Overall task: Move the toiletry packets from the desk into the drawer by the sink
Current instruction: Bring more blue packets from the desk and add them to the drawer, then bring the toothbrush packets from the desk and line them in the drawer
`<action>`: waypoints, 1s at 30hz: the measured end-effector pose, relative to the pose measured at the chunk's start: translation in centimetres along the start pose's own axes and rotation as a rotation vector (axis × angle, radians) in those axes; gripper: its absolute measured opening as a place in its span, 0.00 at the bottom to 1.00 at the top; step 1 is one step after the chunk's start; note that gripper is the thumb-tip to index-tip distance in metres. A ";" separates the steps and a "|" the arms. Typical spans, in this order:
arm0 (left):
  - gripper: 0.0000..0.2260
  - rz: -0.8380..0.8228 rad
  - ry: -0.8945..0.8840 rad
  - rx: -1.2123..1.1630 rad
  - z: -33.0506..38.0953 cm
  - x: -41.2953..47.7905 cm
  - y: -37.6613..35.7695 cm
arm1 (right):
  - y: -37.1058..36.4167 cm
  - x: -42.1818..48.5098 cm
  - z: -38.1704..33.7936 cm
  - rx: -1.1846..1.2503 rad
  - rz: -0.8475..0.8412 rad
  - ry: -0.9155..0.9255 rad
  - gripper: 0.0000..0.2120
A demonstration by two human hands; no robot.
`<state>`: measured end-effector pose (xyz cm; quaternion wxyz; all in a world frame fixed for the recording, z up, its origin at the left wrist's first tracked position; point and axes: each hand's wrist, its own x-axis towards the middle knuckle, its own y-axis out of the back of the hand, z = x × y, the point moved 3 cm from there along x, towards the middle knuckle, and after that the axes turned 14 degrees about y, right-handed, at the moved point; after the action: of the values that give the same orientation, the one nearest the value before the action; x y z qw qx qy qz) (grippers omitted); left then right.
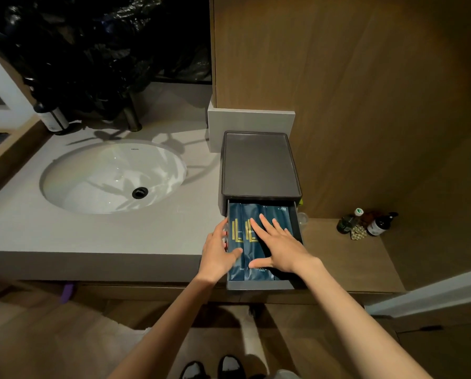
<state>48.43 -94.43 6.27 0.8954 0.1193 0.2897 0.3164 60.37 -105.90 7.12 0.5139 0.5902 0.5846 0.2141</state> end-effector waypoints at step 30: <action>0.09 0.290 0.088 -0.440 -23.2 -16.9 36.6 | -9.4 7.5 -36.5 0.811 0.423 0.255 0.17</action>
<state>5.74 -76.24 9.60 0.8316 -0.0516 0.2327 0.5017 26.43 -88.10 10.33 0.1117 0.8182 0.5465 0.1391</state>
